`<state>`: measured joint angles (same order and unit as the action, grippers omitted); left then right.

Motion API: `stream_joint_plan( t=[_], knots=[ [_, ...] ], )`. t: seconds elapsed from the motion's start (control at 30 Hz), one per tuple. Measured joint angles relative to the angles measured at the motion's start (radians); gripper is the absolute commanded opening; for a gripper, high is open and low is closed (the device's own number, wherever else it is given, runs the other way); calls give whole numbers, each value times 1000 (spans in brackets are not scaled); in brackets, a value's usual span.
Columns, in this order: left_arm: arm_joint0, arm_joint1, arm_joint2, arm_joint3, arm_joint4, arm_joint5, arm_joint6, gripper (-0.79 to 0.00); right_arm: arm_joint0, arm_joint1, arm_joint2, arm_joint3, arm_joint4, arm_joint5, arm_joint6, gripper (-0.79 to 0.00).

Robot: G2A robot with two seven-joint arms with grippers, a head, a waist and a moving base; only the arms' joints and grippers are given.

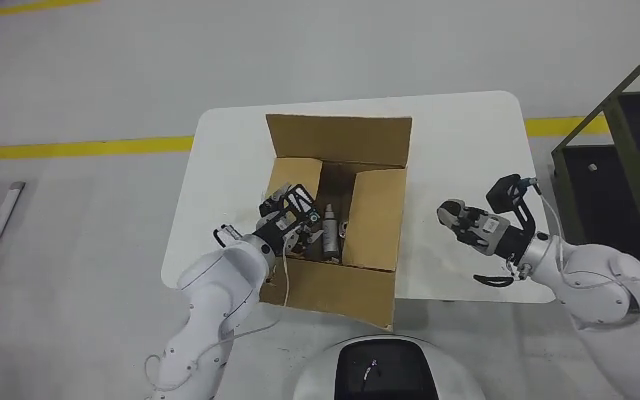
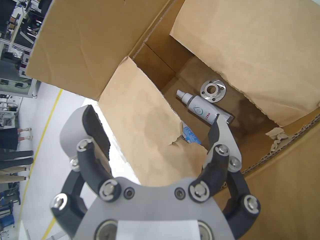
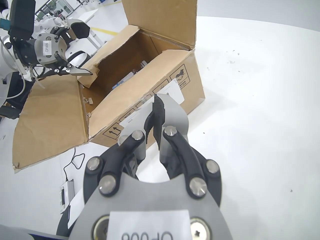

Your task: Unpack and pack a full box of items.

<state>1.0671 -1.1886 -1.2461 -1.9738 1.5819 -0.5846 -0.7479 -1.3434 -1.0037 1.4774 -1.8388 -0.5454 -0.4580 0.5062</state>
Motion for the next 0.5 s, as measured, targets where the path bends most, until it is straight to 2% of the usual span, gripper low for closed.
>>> stream_joint_plan(
  t=[0.2, 0.4, 0.5],
  knots=[
    [18, 0, 17, 15, 33, 21, 8, 0, -3, -1, -6, 4, -8, 9, -11, -785],
    [-14, -10, 98, 46, 118, 66, -58, -6, -4, -1, 2, -9, -4, 11, -25, -785],
    [-36, -16, 131, 65, 162, 80, -98, -145, -3, -1, -1, -23, 1, 9, -26, -785]
  ],
)
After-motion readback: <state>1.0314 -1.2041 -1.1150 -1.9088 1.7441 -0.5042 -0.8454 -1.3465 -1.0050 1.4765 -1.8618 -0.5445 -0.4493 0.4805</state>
